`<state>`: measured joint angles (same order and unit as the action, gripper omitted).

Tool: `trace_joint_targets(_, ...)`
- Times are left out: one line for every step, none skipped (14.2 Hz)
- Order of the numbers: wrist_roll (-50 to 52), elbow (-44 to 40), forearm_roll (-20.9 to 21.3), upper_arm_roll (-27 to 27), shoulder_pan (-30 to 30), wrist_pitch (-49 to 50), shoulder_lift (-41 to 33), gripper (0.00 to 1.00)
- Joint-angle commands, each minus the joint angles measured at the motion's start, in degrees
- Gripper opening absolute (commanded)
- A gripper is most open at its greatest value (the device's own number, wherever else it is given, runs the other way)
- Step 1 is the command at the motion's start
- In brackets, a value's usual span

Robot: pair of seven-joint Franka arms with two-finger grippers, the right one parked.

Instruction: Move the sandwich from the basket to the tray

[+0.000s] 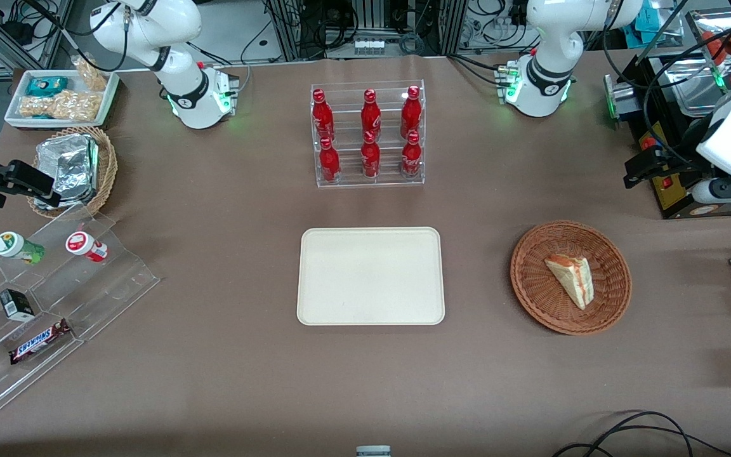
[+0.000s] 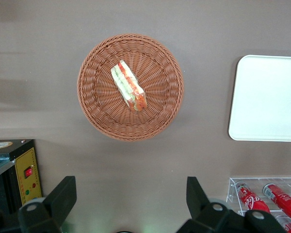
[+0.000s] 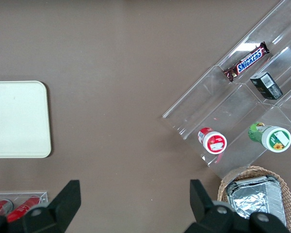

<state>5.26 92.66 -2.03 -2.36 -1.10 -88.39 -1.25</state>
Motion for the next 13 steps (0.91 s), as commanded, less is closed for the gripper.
trace_joint_targets(-1.4, -1.4, 0.1, 0.3, -0.1, 0.1, 0.8, 1.00)
trace_joint_targets(-1.3, -1.4, 0.3, 0.3, -0.1, 0.2, 0.9, 1.00)
trace_joint_targets(-1.3, -1.4, 0.4, 0.3, -0.1, 0.2, 1.0, 1.00)
trace_joint_targets(-1.3, -1.4, 0.4, 0.3, -0.1, 0.2, 1.3, 1.00)
trace_joint_targets(-1.2, -1.4, 0.4, 0.3, -0.1, 0.3, 1.4, 1.00)
trace_joint_targets(-1.2, -1.4, 0.4, 0.3, -0.1, 0.4, 1.9, 1.00)
trace_joint_targets(-0.9, -1.5, 0.4, 0.3, -0.2, 0.5, 2.7, 1.00)
trace_joint_targets(-0.6, -1.6, 0.4, 0.3, -0.3, 0.4, 3.1, 1.00)
trace_joint_targets(-0.6, -1.4, 0.4, 0.3, -0.2, 0.7, 3.1, 1.00)
trace_joint_targets(-0.5, -1.0, 0.5, 0.3, -0.2, 0.8, 3.1, 1.00)
trace_joint_targets(-0.4, -0.6, 0.5, 0.3, -0.2, 1.0, 3.5, 1.00)
trace_joint_targets(-0.3, -0.2, 0.5, 0.3, -0.1, 1.3, 4.4, 1.00)
trace_joint_targets(-0.3, 0.2, 0.5, 0.3, -0.1, 1.7, 5.3, 1.00)
